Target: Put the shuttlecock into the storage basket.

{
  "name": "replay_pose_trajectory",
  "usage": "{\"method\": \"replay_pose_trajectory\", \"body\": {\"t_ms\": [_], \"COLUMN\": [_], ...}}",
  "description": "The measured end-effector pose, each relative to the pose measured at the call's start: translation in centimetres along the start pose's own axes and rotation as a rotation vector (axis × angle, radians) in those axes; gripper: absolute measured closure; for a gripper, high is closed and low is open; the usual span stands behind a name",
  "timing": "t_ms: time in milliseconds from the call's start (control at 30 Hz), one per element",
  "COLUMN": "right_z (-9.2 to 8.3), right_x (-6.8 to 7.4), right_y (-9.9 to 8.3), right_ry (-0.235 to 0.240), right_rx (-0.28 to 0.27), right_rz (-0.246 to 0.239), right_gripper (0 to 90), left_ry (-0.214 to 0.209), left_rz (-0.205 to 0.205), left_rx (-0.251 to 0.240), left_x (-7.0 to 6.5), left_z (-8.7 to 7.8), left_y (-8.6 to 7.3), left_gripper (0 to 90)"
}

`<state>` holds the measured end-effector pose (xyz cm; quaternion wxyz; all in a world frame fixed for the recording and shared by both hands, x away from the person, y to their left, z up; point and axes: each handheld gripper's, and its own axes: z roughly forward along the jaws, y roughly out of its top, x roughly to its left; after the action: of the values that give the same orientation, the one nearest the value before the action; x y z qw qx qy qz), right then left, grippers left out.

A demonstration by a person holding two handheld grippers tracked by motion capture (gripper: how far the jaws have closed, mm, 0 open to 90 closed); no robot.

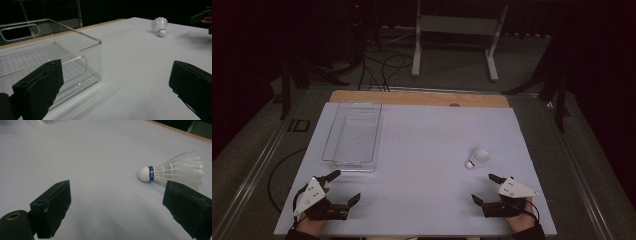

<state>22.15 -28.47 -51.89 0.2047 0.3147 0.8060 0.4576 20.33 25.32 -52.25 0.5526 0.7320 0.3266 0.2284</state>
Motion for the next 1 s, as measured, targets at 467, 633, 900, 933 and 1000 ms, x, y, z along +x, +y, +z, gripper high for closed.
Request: {"method": "replay_pose_trajectory", "body": {"t_ms": [467,633,900,933,1000], "right_z": [-0.38,-0.46,-0.30,-0.35,-0.50], "right_x": [-0.13,-0.10,0.45,0.41,0.37], "right_y": [0.17,0.20,0.53,0.54,0.60], "right_ry": [0.022,0.026,0.028,0.023,0.024], "right_rx": [0.012,0.009,0.030,0.030,0.029], "right_rz": [0.031,0.030,-0.001,0.000,0.008], "right_gripper": [8.2,8.2,8.1,8.1,8.1], "left_ry": [-0.006,-0.007,-0.012,-0.012,-0.011], "left_rz": [0.008,0.006,0.009,0.008,0.009], "left_rx": [-0.001,0.000,0.007,0.008,0.007], "left_x": [-0.22,-0.23,-0.28,-0.27,-0.28], "left_z": [0.04,0.06,0.15,0.14,0.15], "left_y": [0.13,0.14,0.11,0.11,0.11], "left_gripper": [0.1,0.1,0.1,0.1,0.1]}}
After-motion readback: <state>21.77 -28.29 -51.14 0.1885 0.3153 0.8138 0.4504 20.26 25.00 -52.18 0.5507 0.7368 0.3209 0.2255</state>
